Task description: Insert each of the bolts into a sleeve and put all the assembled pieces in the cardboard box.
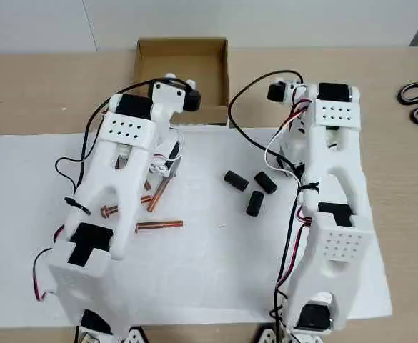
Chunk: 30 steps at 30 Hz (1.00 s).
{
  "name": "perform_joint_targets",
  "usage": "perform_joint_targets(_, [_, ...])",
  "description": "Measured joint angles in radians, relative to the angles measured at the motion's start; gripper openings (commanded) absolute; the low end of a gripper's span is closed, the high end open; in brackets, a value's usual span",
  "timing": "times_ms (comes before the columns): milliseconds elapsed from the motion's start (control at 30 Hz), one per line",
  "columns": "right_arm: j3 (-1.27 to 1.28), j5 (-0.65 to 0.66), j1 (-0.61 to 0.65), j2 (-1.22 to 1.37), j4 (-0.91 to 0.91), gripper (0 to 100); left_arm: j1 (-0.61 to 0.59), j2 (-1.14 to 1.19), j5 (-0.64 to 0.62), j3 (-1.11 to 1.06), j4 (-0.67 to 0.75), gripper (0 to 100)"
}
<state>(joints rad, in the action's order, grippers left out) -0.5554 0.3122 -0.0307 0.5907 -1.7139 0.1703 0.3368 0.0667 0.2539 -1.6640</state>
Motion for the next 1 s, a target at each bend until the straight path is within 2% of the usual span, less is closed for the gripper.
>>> perform_joint_targets(433, [0.006, 0.000, -0.011, 0.000, 0.000, 0.4, 0.006, 0.140, 0.000, 0.002, 0.051, 14])
perform_joint_targets(1000, [0.006, 0.000, -0.011, 0.000, 0.000, 0.4, 0.006, 0.152, 0.005, 0.017, 0.104, 14])
